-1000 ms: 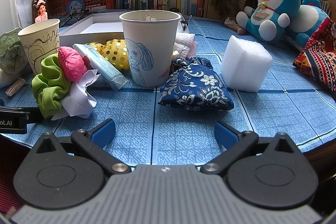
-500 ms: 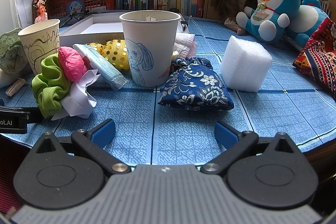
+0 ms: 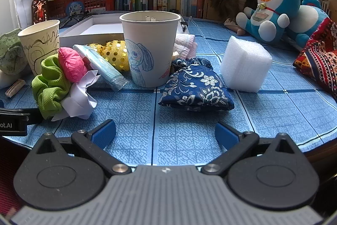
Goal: Organize soft objects
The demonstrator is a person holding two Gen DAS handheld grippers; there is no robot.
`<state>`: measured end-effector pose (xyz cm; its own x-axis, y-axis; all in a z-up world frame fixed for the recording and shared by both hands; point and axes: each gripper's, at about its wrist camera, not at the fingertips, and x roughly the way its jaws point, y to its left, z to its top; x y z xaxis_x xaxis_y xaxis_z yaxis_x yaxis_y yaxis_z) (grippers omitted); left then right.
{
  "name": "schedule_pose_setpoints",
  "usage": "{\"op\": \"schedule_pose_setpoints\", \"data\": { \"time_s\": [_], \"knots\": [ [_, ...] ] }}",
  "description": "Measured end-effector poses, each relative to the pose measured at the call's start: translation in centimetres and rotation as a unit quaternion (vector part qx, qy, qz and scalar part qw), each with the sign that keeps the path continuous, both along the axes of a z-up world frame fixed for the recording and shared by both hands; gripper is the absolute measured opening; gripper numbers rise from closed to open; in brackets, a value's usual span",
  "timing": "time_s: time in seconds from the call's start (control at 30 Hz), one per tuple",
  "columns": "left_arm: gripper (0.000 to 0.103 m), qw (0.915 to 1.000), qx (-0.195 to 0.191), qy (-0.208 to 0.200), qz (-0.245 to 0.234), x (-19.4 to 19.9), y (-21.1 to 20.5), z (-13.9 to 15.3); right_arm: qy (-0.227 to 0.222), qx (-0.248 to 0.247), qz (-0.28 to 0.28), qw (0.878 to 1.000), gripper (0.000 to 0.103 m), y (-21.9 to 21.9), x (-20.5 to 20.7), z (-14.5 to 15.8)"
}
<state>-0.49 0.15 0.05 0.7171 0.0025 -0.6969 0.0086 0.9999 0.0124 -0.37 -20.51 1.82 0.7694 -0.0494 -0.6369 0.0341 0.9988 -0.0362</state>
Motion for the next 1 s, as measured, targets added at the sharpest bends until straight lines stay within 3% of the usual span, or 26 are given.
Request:
{"op": "schedule_pose_setpoints", "data": {
  "time_s": [0.63, 0.83, 0.93, 1.0],
  "knots": [
    [0.103, 0.999, -0.002, -0.044, -0.001, -1.1, 0.5, -0.8, -0.062, 0.003, 0.01, 0.998, 0.103, -0.1, -1.6, -0.9],
    [0.103, 0.9984, -0.025, -0.049, -0.016, -1.6, 0.6, -0.1, -0.08, 0.003, 0.028, 0.996, 0.1, 0.0, -2.1, -0.6],
    [0.1, 0.9978, -0.026, -0.061, -0.01, -1.9, 1.0, 0.4, -0.1, -0.007, 0.027, 0.995, 0.1, 0.0, -2.6, -0.3],
    [0.093, 0.9971, -0.019, -0.074, 0.0, -2.0, 1.4, 0.9, -0.116, -0.015, 0.024, 0.993, 0.1, -0.1, -2.7, 0.1]
  ]
}}
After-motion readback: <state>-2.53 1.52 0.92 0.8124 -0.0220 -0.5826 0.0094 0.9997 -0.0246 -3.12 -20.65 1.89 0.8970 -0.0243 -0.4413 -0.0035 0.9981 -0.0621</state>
